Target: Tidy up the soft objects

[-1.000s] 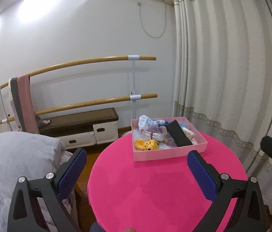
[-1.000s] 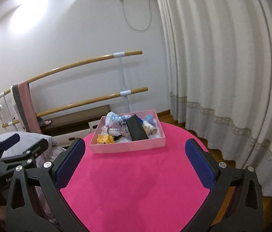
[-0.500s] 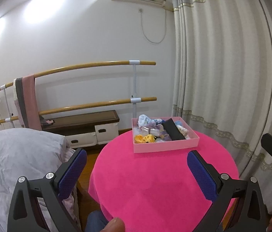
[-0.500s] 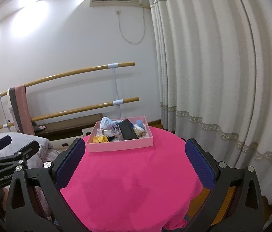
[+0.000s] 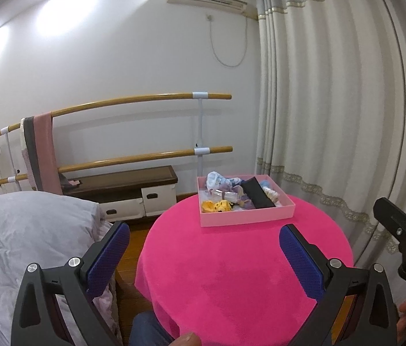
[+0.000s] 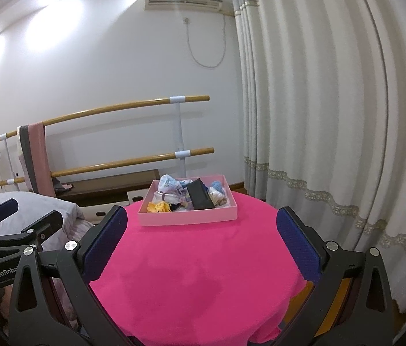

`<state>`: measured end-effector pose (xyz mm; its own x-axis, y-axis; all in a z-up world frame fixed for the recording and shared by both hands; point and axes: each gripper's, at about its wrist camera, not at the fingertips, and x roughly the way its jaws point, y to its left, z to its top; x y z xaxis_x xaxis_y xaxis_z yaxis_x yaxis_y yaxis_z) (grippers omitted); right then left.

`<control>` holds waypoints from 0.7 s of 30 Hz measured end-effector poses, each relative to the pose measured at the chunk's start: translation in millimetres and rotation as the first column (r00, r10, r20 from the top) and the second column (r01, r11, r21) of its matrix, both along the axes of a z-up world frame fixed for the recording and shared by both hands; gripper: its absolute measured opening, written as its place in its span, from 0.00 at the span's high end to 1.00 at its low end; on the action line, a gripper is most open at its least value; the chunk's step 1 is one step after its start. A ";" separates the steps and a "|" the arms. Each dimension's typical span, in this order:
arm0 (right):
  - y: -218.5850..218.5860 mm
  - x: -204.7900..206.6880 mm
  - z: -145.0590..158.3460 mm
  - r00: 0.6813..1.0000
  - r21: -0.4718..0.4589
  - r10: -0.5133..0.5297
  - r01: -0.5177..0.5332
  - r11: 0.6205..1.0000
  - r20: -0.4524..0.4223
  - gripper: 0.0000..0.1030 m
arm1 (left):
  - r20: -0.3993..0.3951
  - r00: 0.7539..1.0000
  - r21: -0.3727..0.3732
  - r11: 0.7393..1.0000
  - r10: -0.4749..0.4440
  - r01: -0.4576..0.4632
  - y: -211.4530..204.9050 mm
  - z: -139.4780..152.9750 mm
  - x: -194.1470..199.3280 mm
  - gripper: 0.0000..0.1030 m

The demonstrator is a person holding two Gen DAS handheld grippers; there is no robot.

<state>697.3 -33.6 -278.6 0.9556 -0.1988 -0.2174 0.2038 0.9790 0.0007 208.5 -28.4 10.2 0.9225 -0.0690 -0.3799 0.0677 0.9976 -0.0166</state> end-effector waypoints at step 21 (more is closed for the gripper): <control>2.4 -2.8 3.4 1.000 -0.009 -0.002 0.002 1.000 0.013 0.00 | 0.007 1.000 -0.001 1.000 -0.003 0.003 -2.3 7.5 -3.7 0.00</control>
